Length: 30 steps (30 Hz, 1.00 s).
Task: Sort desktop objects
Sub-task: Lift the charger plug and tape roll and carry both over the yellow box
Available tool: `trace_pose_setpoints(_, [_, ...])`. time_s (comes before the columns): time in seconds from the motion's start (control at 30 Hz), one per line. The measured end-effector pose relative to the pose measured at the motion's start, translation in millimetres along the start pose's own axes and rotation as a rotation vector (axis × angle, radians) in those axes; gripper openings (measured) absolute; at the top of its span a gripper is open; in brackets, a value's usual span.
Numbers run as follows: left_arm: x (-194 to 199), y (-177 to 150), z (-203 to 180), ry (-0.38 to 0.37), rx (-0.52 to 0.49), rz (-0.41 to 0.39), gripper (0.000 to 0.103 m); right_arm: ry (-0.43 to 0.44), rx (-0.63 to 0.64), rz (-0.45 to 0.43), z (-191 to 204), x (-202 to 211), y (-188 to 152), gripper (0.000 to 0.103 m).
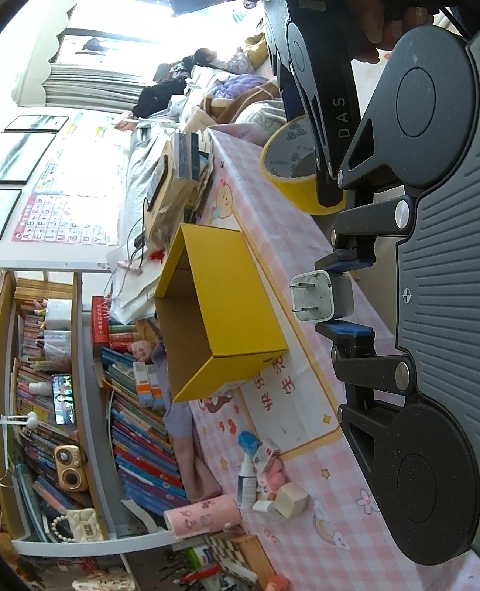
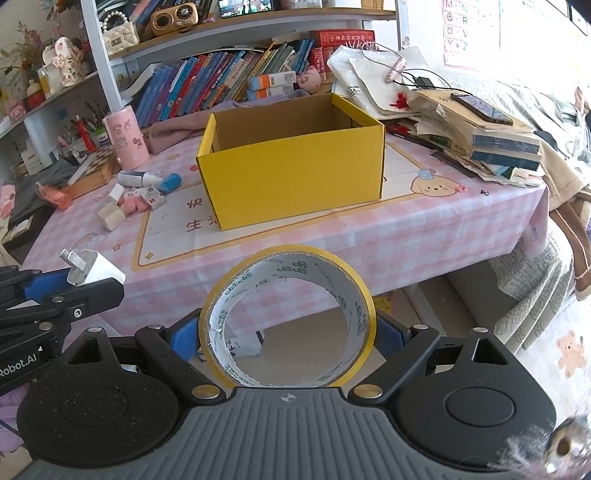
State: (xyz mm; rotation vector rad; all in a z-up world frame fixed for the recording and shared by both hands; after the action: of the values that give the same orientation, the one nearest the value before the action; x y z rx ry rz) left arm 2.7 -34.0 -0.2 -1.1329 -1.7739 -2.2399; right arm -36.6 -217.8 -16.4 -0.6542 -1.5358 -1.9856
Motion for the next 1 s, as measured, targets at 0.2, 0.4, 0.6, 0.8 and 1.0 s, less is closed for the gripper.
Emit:
trace_pose_setpoints(0.2, [-9,5,-7,-0.027,-0.026,-0.002,0.026,-0.016,0.001,-0.001,-4,-3,3,0.091])
trace_pose_setpoints(0.4, [-20,13,-15,-0.06,-0.057,-0.005,0.026,-0.042,-0.023,-0.007,-15,-3,7,0.091])
trace_pose_setpoints(0.6, [-28,25,-16,-0.082,-0.044,-0.036,0.026,-0.069,-0.022,-0.002,-22,-9,13,0.091])
trace_pose_setpoints(0.8, [-39,42,-12,-0.094,-0.006,-0.068,0.026,-0.081,-0.026,-0.019,-31,-16,30,0.091])
trace_pose_setpoints(1.0, [-52,59,-8,-0.09,0.008,-0.091,0.026,-0.068,-0.035,-0.044,-39,-29,57,0.091])
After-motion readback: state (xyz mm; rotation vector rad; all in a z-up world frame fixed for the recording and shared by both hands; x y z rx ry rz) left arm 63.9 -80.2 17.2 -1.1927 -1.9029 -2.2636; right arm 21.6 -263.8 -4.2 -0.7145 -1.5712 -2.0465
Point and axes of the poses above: each gripper's, at about its wrist camera, not at the fingertips, and x roughly against the way its jaws point, z to its left, y to its top, the point moved 1 cm from there along -x, roughly the way its jaws point, and after that the axes turned 8 degrees about y, right-handed, at the moved point
